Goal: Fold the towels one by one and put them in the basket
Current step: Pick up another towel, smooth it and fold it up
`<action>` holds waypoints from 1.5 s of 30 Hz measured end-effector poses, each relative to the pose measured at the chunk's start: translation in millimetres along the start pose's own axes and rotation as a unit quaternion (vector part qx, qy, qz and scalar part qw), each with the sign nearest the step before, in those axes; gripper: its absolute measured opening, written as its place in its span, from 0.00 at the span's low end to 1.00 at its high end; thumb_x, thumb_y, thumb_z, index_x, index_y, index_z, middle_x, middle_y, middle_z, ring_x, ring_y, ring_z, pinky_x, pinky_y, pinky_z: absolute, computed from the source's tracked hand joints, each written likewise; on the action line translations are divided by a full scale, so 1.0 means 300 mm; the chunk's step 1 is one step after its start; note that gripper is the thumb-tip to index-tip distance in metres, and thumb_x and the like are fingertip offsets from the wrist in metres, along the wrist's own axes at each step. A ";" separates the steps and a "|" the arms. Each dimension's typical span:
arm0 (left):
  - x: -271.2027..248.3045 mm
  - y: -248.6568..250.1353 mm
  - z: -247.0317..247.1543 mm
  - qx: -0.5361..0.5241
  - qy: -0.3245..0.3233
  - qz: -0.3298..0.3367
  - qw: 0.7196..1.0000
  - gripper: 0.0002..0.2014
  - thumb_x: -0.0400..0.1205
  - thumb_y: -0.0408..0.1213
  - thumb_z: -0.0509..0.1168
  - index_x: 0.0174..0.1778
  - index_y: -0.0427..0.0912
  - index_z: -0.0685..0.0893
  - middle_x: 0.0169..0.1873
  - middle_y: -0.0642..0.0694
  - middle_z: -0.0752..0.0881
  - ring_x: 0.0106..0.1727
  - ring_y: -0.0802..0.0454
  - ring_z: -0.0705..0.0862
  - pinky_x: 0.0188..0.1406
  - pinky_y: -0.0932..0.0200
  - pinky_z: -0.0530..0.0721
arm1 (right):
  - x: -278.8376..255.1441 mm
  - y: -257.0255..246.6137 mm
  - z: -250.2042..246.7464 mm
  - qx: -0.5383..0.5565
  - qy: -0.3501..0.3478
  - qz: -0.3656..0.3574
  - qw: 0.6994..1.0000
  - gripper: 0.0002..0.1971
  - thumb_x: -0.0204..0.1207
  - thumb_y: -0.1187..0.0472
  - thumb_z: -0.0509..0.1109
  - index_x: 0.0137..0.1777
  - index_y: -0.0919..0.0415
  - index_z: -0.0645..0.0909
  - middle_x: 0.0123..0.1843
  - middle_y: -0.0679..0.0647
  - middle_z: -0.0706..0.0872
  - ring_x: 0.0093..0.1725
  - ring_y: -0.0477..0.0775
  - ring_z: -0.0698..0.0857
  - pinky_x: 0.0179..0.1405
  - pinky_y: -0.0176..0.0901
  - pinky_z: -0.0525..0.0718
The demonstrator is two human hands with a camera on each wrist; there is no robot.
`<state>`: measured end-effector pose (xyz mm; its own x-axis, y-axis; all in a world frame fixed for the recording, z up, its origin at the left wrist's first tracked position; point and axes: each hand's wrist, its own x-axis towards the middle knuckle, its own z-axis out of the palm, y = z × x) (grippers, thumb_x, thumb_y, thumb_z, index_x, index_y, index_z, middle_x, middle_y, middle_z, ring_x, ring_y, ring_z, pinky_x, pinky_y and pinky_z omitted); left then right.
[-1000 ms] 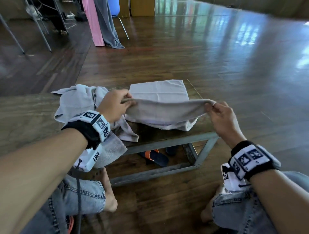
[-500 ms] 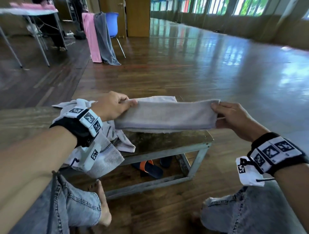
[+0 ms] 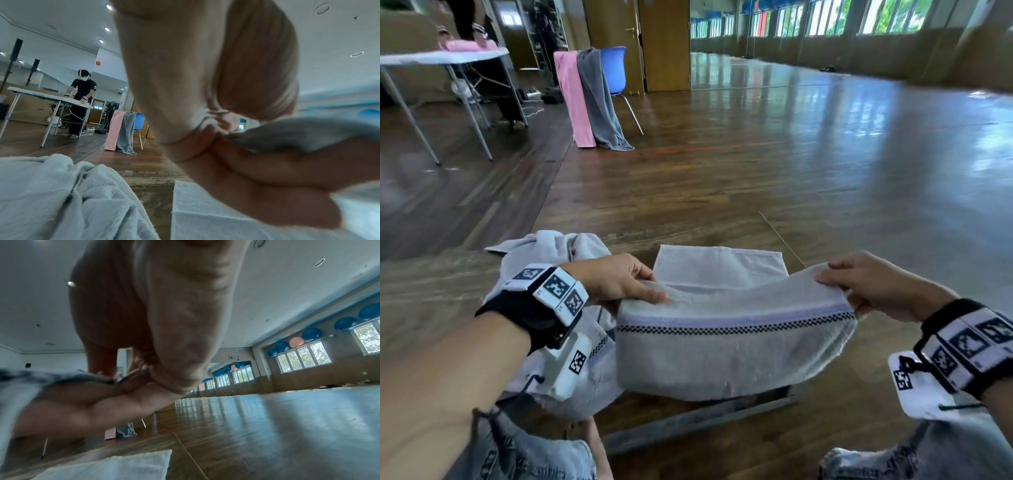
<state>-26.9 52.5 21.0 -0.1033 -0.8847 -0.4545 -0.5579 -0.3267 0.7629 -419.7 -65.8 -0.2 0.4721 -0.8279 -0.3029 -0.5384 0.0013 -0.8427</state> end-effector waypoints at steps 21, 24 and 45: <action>0.734 -0.060 -0.121 0.251 0.293 0.008 0.923 0.06 0.81 0.42 0.73 0.42 0.43 0.91 0.38 0.45 0.91 0.39 0.48 0.86 0.35 0.59 0.76 | 0.674 0.093 0.067 -0.280 0.196 -0.013 0.940 0.13 0.77 0.56 0.67 0.33 0.60 0.81 0.34 0.55 0.84 0.35 0.58 0.85 0.36 0.45 0.82; 0.739 -0.076 -0.103 0.269 0.279 -0.010 0.922 0.06 0.80 0.41 0.74 0.44 0.42 0.92 0.40 0.45 0.91 0.44 0.47 0.87 0.49 0.54 0.83 | 0.687 0.092 0.079 -0.295 0.184 -0.024 0.937 0.16 0.79 0.59 0.66 0.28 0.60 0.74 0.30 0.54 0.79 0.30 0.51 0.78 0.26 0.41 0.72; 0.353 0.227 0.112 0.189 0.239 0.246 0.920 0.16 0.77 0.42 0.75 0.60 0.52 0.85 0.55 0.49 0.86 0.53 0.51 0.84 0.54 0.56 0.83 | 0.309 -0.130 0.272 -0.066 0.300 -0.202 0.930 0.07 0.72 0.59 0.81 0.35 0.51 0.87 0.27 0.38 0.86 0.30 0.34 0.83 0.28 0.22 0.74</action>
<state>-103.6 -52.4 9.5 -0.0955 -0.9693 0.2266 -0.7964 0.2109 0.5668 -298.1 -96.8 -31.8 0.2027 -0.9094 0.3631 -0.5015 -0.4149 -0.7592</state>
